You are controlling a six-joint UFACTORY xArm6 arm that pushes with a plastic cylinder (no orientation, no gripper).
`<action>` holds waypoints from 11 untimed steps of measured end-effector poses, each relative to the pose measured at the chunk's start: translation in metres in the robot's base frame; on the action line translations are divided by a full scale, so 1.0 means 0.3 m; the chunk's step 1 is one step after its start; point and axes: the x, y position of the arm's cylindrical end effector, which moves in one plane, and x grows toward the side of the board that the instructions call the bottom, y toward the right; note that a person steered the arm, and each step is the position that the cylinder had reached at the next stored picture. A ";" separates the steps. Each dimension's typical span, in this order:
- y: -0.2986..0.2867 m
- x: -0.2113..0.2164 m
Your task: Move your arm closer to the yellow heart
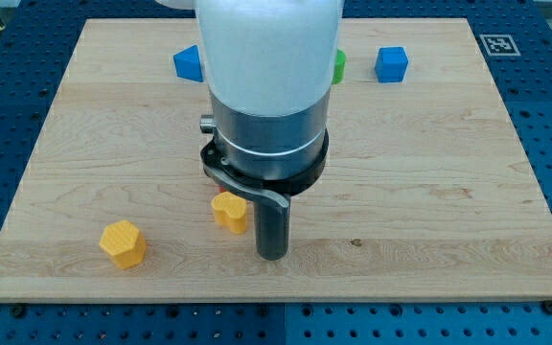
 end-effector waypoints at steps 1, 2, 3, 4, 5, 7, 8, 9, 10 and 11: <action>0.000 0.000; 0.038 0.003; 0.153 0.004; 0.175 -0.039; 0.175 -0.127; 0.122 -0.132; 0.024 -0.132; 0.018 -0.132; -0.043 -0.132; -0.105 -0.132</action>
